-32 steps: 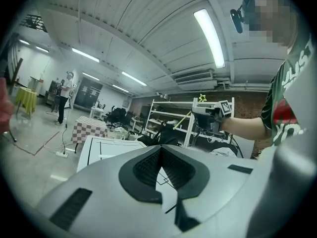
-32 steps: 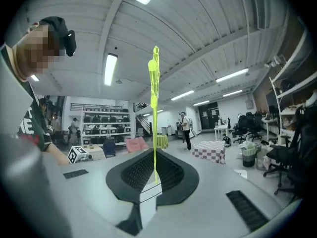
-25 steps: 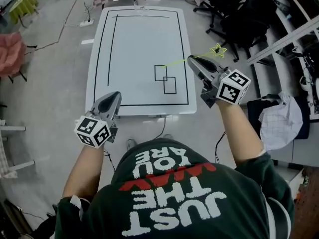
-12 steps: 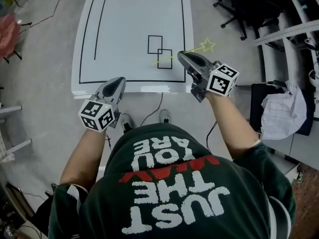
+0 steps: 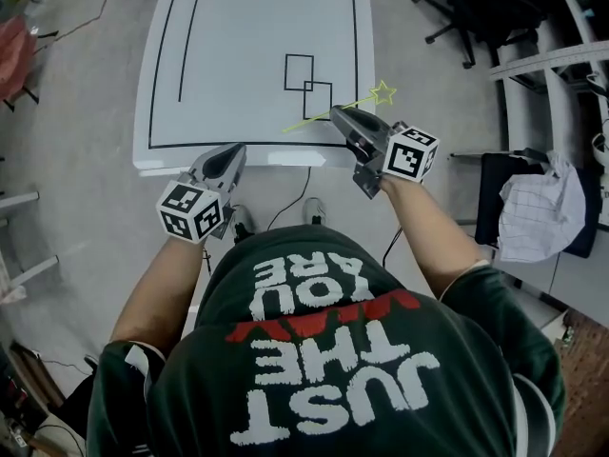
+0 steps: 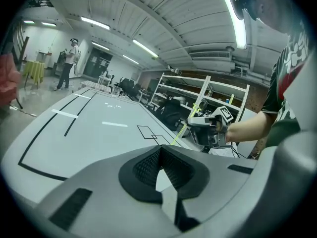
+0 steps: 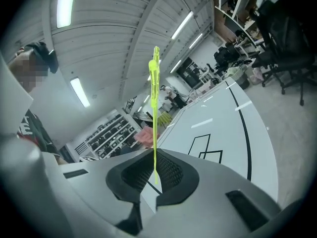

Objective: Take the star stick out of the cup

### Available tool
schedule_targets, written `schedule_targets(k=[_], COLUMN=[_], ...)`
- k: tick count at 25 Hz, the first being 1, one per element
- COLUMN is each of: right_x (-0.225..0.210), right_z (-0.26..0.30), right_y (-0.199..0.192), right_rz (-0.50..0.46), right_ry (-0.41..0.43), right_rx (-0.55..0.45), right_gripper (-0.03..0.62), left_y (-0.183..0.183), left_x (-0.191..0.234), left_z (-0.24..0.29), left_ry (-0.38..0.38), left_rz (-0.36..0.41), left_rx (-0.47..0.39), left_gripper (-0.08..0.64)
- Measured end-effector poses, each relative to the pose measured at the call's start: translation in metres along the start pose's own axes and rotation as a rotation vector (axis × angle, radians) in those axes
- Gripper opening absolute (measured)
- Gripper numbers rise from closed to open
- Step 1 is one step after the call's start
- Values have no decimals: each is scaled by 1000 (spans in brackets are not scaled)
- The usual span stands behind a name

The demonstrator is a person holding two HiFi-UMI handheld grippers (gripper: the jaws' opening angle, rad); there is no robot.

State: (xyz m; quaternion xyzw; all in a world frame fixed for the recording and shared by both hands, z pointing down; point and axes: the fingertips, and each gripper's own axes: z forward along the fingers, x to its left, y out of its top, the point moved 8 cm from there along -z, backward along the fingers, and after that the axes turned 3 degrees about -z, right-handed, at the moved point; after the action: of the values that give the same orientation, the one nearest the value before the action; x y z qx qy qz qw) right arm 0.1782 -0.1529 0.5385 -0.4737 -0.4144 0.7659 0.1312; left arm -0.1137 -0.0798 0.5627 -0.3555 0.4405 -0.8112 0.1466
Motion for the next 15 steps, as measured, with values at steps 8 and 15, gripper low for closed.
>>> schedule_targets(k=[8, 15], right_x=[-1, 1], right_z=[4, 9], right_y=[-16, -19], right_rz=[33, 62], right_ry=[7, 28], right_rx=[19, 23], right_gripper=[43, 43], left_y=[-6, -8], left_x=[2, 1], left_z=[-3, -9], left_ry=[2, 9], left_rz=[-11, -12], left_rx=[3, 2], left_gripper=[3, 3])
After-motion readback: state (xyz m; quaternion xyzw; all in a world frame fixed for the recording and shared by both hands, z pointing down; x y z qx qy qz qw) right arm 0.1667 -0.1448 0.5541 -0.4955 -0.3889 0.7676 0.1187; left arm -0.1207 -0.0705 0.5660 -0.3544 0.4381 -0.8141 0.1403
